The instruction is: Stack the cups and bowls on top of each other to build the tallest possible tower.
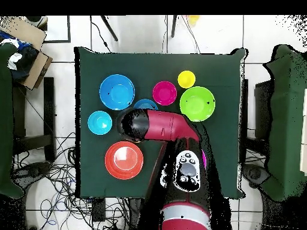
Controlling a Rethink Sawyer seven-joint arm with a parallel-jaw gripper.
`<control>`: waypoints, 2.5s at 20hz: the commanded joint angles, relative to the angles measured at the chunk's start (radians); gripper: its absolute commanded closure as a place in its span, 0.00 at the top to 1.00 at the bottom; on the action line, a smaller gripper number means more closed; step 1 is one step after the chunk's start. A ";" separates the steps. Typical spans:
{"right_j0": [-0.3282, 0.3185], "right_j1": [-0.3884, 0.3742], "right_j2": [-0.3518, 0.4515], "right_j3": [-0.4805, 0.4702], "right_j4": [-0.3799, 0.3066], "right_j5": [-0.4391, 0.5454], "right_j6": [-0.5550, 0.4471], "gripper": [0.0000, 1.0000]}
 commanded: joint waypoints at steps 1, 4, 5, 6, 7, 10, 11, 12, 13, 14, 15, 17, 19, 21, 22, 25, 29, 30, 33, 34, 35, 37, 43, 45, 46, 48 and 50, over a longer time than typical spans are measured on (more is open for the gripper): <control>-0.066 0.059 0.244 -0.054 -0.140 -0.011 -0.285 1.00; -0.081 0.060 0.271 -0.063 -0.155 0.005 -0.265 1.00; -0.084 0.055 0.279 -0.061 -0.162 0.011 -0.254 1.00; -0.084 0.053 0.282 -0.064 -0.167 0.016 -0.246 1.00; -0.084 0.052 0.286 -0.068 -0.172 0.022 -0.238 1.00; -0.085 0.048 0.296 -0.073 -0.185 0.037 -0.221 1.00; -0.083 0.049 0.298 -0.080 -0.191 0.043 -0.217 1.00; -0.082 0.049 0.300 -0.083 -0.194 0.047 -0.210 1.00; -0.081 0.050 0.302 -0.086 -0.199 0.047 -0.203 1.00; -0.083 0.053 0.306 -0.083 -0.202 0.043 -0.199 1.00; -0.083 0.058 0.308 -0.086 -0.207 0.038 -0.193 1.00; -0.086 0.069 0.315 -0.085 -0.214 0.024 -0.179 1.00; -0.085 0.076 0.312 -0.081 -0.228 0.005 -0.164 1.00; -0.093 0.080 0.309 -0.066 -0.241 -0.012 -0.156 1.00; -0.099 0.083 0.308 -0.059 -0.250 -0.023 -0.154 1.00; -0.110 0.089 0.304 -0.052 -0.276 -0.045 -0.154 1.00; -0.109 0.113 0.296 -0.073 -0.304 -0.065 -0.143 1.00; -0.109 0.119 0.296 -0.079 -0.309 -0.068 -0.142 1.00; -0.112 0.137 0.302 -0.095 -0.323 -0.073 -0.136 1.00; -0.113 0.139 0.303 -0.097 -0.326 -0.074 -0.132 1.00; -0.112 0.139 0.303 -0.097 -0.329 -0.073 -0.127 1.00; -0.118 0.150 0.308 -0.104 -0.331 -0.070 -0.125 1.00; -0.127 0.185 0.305 -0.129 -0.358 -0.094 -0.124 1.00; -0.127 0.185 0.303 -0.129 -0.366 -0.097 -0.122 1.00; -0.128 0.188 0.302 -0.132 -0.372 -0.100 -0.122 1.00; -0.130 0.195 0.300 -0.135 -0.382 -0.110 -0.117 1.00; -0.128 0.203 0.295 -0.139 -0.391 -0.122 -0.107 1.00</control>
